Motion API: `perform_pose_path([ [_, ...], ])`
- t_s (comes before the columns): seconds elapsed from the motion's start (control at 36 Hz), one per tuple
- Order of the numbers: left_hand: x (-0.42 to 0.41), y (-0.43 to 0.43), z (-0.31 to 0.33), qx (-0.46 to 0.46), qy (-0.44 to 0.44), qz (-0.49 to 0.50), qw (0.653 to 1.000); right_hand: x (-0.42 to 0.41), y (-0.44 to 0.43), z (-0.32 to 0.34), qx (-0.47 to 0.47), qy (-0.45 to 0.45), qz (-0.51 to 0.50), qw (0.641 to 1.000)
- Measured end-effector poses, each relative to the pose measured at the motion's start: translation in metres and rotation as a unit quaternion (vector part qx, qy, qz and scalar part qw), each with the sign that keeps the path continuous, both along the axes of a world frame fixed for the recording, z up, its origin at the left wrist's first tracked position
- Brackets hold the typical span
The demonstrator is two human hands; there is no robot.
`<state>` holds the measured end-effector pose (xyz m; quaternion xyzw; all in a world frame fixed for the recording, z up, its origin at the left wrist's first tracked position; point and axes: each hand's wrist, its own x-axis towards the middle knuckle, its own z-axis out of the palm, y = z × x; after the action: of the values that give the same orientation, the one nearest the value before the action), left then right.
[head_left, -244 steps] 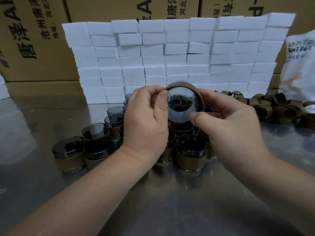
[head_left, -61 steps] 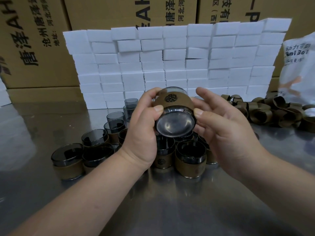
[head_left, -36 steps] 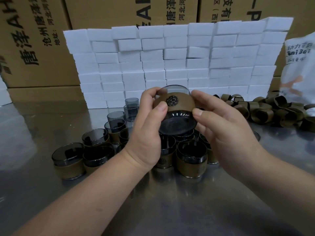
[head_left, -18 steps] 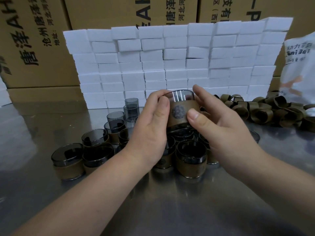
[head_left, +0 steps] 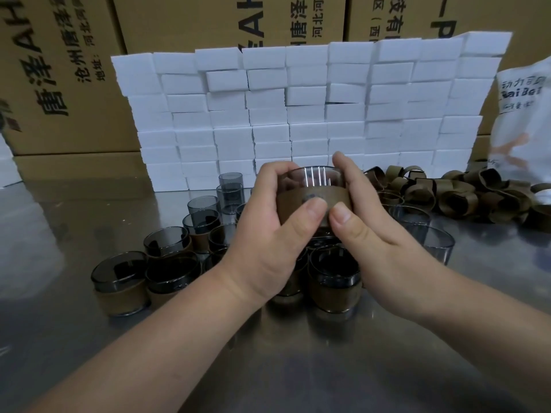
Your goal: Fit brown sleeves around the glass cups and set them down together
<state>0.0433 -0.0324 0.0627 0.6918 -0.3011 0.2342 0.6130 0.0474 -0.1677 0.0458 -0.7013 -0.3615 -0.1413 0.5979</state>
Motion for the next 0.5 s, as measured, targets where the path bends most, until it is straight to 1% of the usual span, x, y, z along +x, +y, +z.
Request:
perform_pose_path([
  [0.25,0.004,0.0,-0.005,-0.018,0.001,0.023,1.0,0.006,0.004,-0.001,0.018,-0.032,0.007,0.999],
  [0.39,0.005,0.0,-0.007,-0.019,-0.004,0.023,1.0,0.001,0.004,-0.001,0.012,-0.015,0.012,1.0],
  [0.5,0.005,0.0,-0.007,-0.02,-0.006,0.025,0.999,-0.004,0.0,0.004,-0.017,-0.003,0.038,0.999],
])
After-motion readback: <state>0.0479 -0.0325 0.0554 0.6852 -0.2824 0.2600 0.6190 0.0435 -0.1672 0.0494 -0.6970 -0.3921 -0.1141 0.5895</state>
